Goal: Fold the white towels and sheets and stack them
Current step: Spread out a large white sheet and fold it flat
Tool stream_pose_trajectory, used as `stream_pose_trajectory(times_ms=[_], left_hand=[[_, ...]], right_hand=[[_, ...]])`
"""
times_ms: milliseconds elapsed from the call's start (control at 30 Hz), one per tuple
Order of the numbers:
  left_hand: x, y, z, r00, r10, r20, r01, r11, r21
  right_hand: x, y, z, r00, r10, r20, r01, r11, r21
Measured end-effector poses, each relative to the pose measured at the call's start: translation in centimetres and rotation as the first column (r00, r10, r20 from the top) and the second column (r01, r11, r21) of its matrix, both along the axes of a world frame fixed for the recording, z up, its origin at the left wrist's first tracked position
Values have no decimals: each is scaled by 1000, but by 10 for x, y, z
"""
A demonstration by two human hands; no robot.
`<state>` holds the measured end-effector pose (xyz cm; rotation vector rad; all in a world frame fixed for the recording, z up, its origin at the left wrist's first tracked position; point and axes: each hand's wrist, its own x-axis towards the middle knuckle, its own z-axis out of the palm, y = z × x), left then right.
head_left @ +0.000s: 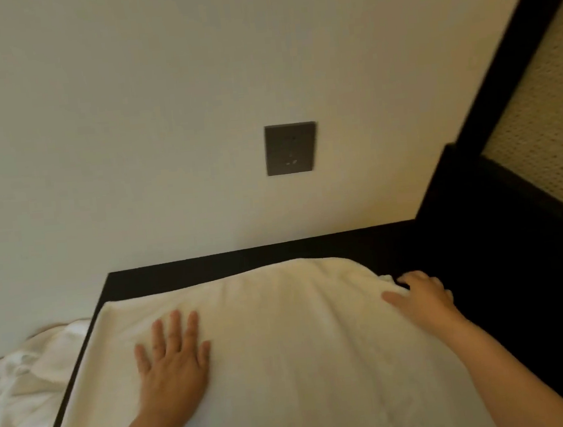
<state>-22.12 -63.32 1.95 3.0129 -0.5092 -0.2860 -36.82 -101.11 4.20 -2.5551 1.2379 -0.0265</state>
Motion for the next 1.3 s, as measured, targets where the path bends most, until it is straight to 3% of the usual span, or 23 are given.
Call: stream_pose_trajectory(times_ms=[100,167,233,300,367,400,433,500,567,600,667,733,800,933,1067,1167,1300], left_hand=[[-9,-38,19,992,-129,-3,129,992,-11],[-21,-75,33,958,-280,61,285,954,-94],[-32,-110,47,913,-388,123,405,894,-190],[-38,-139,60,860,-472,194,509,818,-268],[-42,-162,69,796,-548,259,605,735,-307],[-43,-170,69,763,-586,274,646,700,-304],[-44,-176,66,736,-622,266,677,679,-284],[-43,-178,51,721,-671,174,692,688,-217],[-42,-171,30,738,-674,31,670,729,-140],[-42,-166,21,746,-665,-5,660,741,-123],[-43,-159,8,766,-643,22,639,756,-139],[-46,-157,2,778,-624,79,628,762,-161],[-49,-157,0,785,-608,116,618,761,-195],[-51,-154,-2,793,-591,149,609,757,-237],[-52,-148,0,803,-562,201,596,741,-308],[-55,-145,4,761,-589,273,649,693,-315],[-54,-147,5,756,-591,282,653,708,-267]], right_hand=[[-3,-4,-5,985,-4,172,-31,979,200],[-6,2,-5,963,-22,269,-39,975,219],[-14,14,3,927,19,376,-82,985,153],[-26,36,11,865,247,436,-222,969,-109],[-45,72,19,780,500,377,-371,854,-364],[-56,88,18,750,597,284,-472,785,-402],[-64,100,15,737,650,186,-548,736,-399],[-75,107,9,749,655,105,-622,748,-231],[-78,97,12,805,567,175,-570,820,-38],[-76,89,16,855,456,245,-481,875,51],[-66,70,23,912,181,368,-227,970,84],[-51,52,25,950,-23,312,-19,991,130],[-32,40,28,981,-133,138,89,953,288],[-5,27,31,981,-182,70,108,802,587],[15,-8,41,983,-111,144,9,821,571],[35,-59,50,924,-267,275,96,855,510],[62,-111,55,828,-427,363,141,785,603]])
